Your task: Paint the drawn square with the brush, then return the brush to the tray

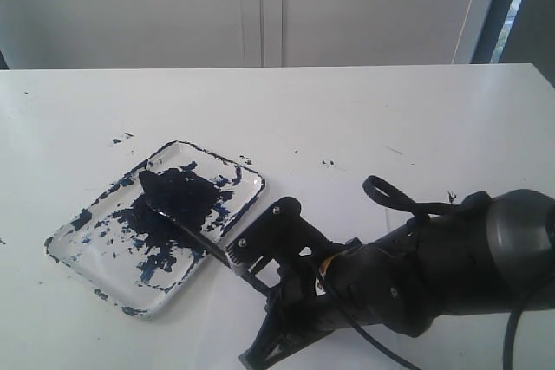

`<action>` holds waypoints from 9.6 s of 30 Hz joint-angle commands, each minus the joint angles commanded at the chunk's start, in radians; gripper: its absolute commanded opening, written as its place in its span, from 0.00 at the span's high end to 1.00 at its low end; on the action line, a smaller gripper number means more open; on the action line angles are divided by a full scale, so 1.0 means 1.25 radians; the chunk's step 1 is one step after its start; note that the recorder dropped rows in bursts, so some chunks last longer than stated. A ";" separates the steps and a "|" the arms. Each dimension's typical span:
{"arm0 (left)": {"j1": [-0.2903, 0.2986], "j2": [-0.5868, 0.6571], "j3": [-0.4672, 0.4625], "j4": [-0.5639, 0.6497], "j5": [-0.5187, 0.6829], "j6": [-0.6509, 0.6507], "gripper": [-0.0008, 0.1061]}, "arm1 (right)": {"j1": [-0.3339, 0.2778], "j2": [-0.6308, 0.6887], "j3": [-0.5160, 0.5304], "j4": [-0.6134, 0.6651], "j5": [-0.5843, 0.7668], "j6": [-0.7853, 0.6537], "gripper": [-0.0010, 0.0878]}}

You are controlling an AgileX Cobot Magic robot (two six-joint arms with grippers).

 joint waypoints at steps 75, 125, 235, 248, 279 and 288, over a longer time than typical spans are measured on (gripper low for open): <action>0.000 0.000 0.000 0.000 0.000 0.000 0.99 | -0.038 -0.114 -0.010 -0.027 0.191 0.085 0.99; 0.000 0.078 -0.006 -0.446 0.111 0.324 0.99 | -0.038 -0.468 -0.010 -0.105 0.460 0.085 0.99; -0.445 1.488 -0.443 -0.995 -0.241 1.245 0.99 | -0.038 -0.875 -0.010 -0.424 0.778 0.422 0.99; -0.440 1.519 -0.466 -0.992 -0.321 1.276 0.99 | -0.038 -0.875 -0.010 -0.424 0.778 0.422 0.99; -0.314 1.546 -0.488 -0.949 -0.346 1.295 0.99 | -0.038 -0.863 -0.010 -0.424 0.835 0.377 0.99; -0.314 1.546 -0.488 -0.780 -0.182 1.348 0.99 | -0.038 -0.856 -0.010 -0.420 0.847 0.354 0.99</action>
